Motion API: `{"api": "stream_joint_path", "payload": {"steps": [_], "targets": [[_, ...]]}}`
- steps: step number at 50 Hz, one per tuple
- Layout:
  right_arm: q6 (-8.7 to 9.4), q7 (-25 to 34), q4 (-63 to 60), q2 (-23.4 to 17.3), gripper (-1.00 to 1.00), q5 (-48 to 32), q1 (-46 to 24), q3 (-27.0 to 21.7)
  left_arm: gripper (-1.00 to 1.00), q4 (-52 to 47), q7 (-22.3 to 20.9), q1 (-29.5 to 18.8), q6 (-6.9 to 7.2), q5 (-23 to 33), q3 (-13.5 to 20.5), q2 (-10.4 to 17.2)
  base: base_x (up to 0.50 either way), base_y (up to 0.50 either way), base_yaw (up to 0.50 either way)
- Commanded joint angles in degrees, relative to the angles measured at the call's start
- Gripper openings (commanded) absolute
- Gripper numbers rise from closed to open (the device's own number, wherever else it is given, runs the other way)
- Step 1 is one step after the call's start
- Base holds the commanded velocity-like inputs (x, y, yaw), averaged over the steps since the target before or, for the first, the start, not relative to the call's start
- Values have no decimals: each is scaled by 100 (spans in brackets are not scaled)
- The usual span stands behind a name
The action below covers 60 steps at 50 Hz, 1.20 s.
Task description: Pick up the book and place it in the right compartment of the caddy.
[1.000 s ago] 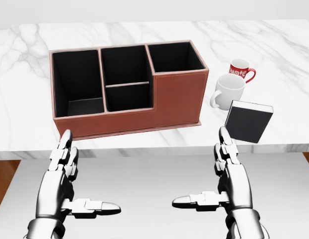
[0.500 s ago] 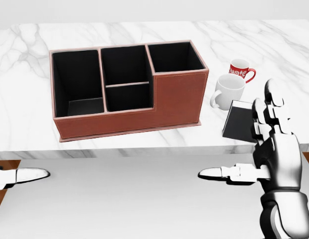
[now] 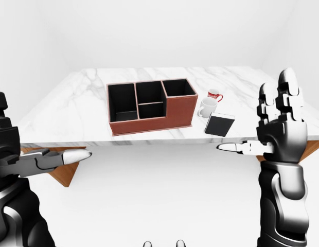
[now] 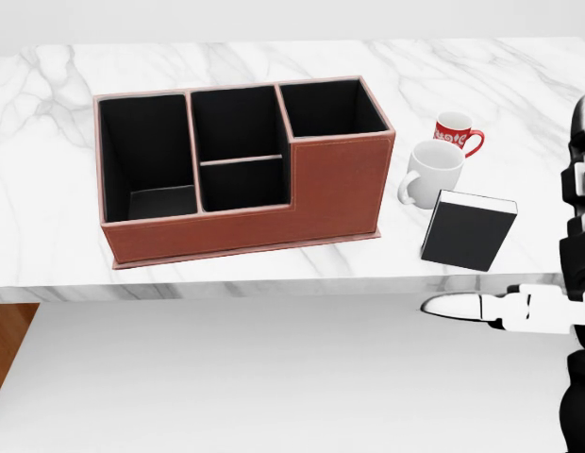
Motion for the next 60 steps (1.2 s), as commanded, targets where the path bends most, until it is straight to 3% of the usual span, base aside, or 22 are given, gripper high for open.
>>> {"api": "stream_joint_path", "payload": {"steps": [1, 36, 60], "targets": [[0, 37, -401, -45, 100, 89, -33, -143, 100, -147, 26, -21, 0, -97, 105, 65, 0, 0, 0], [0, 108, -363, -54, 100, 27, -3, -134, 100, -211, -30, 27, 0, -124, 171, 53, 1, -27, 0], [0, 139, -287, -18, 100, -68, 44, -111, 100, -217, -48, 58, 0, -91, 170, 17, 40, -11, 0]]}}
